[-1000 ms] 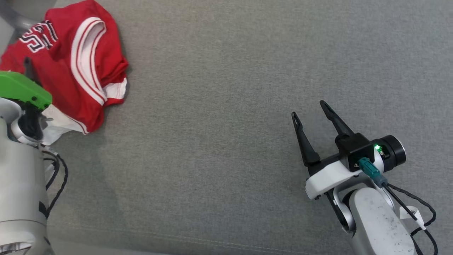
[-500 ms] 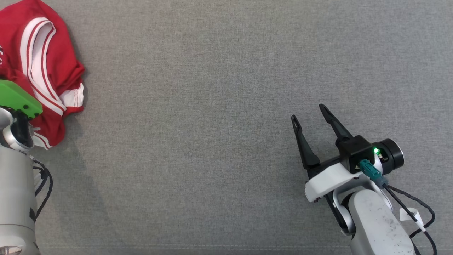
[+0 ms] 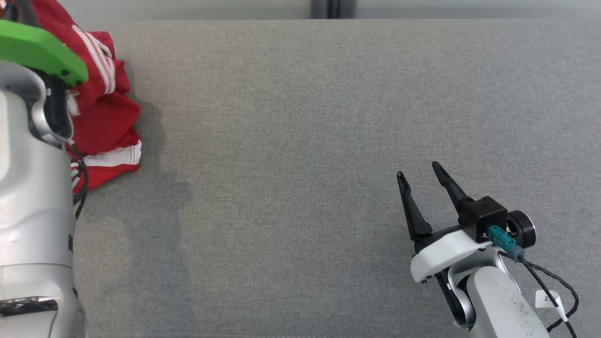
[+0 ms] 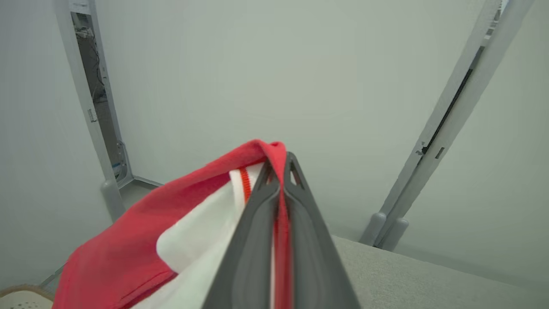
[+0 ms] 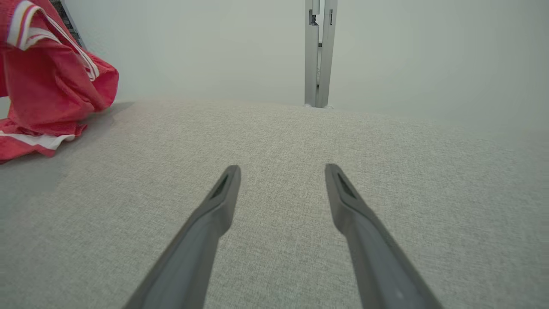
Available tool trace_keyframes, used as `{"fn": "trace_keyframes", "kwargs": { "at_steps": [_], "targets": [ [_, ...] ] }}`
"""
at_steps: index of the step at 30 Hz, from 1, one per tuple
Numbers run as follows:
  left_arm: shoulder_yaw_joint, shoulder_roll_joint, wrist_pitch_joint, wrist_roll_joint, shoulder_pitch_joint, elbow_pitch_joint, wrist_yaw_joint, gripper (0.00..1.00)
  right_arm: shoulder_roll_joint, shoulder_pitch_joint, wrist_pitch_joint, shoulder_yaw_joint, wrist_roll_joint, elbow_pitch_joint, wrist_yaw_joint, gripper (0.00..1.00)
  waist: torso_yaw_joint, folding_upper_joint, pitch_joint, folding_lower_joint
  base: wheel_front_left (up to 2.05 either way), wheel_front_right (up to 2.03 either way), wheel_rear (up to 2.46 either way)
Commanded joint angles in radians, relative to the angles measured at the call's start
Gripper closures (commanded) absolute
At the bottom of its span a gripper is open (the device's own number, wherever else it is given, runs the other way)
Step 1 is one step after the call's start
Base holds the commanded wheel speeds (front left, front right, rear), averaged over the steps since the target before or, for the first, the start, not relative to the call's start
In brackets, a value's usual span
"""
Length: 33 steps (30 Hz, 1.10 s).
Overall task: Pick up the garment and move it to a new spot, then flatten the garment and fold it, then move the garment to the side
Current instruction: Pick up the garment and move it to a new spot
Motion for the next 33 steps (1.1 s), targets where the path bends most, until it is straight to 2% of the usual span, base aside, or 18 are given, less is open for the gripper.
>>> {"fn": "trace_keyframes", "kwargs": {
  "at_steps": [1, 8, 16, 20, 24, 30, 31, 32, 33],
  "targets": [
    [-0.019, -0.019, 0.002, 0.013, -0.025, -0.025, -0.014, 1.00, -0.002, 0.013, -0.010, 0.000, 0.014, 0.010, 0.000, 0.00, -0.039, 0.0000, -0.077, -0.0001, 0.00, 0.00, 0.00],
    [-0.117, -0.117, 0.031, 0.030, -0.050, -0.126, -0.052, 1.00, -0.002, 0.028, -0.024, -0.005, 0.037, 0.033, 0.000, 0.00, -0.146, 0.0000, -0.128, -0.0001, 0.00, 0.00, 0.00],
    [-0.256, -0.173, 0.052, 0.021, -0.020, -0.215, -0.072, 1.00, -0.002, 0.034, -0.029, -0.022, 0.042, 0.036, 0.000, 0.00, -0.277, 0.0000, -0.114, -0.0001, 0.00, 0.00, 0.00],
    [-0.337, -0.178, 0.051, -0.025, 0.037, -0.229, -0.060, 1.00, -0.002, 0.030, -0.032, -0.026, 0.047, 0.034, 0.000, 0.00, -0.329, 0.0000, -0.093, -0.0001, 0.00, 0.00, 0.00],
    [-0.439, -0.177, 0.034, -0.111, 0.119, -0.220, -0.022, 1.00, -0.002, 0.018, -0.033, -0.021, 0.057, 0.035, 0.000, 0.00, -0.367, 0.0000, -0.075, -0.0001, 0.00, 0.00, 0.00],
    [-0.572, -0.177, 0.014, -0.191, 0.237, -0.118, 0.029, 1.00, -0.002, 0.007, -0.034, -0.016, 0.076, 0.041, 0.000, 0.00, -0.394, 0.0000, -0.052, -0.0001, 0.00, 0.00, 0.00],
    [-0.586, -0.177, 0.007, -0.205, 0.249, -0.104, 0.034, 0.83, -0.002, 0.007, -0.034, -0.015, 0.077, 0.041, 0.000, 0.00, -0.395, 0.0000, -0.050, -0.0001, 0.00, 0.00, 0.00],
    [-0.600, -0.177, -0.003, -0.222, 0.261, -0.087, 0.037, 0.39, -0.002, 0.008, -0.034, -0.016, 0.077, 0.038, 0.000, 0.00, -0.395, 0.0000, -0.049, -0.0001, 0.00, 0.00, 0.00],
    [-0.611, -0.178, -0.011, -0.230, 0.269, -0.076, 0.040, 0.00, -0.002, 0.009, -0.034, -0.019, 0.076, 0.036, 0.000, 0.00, -0.393, 0.0000, -0.049, -0.0001, 0.00, 0.00, 0.00]
  ]
}}
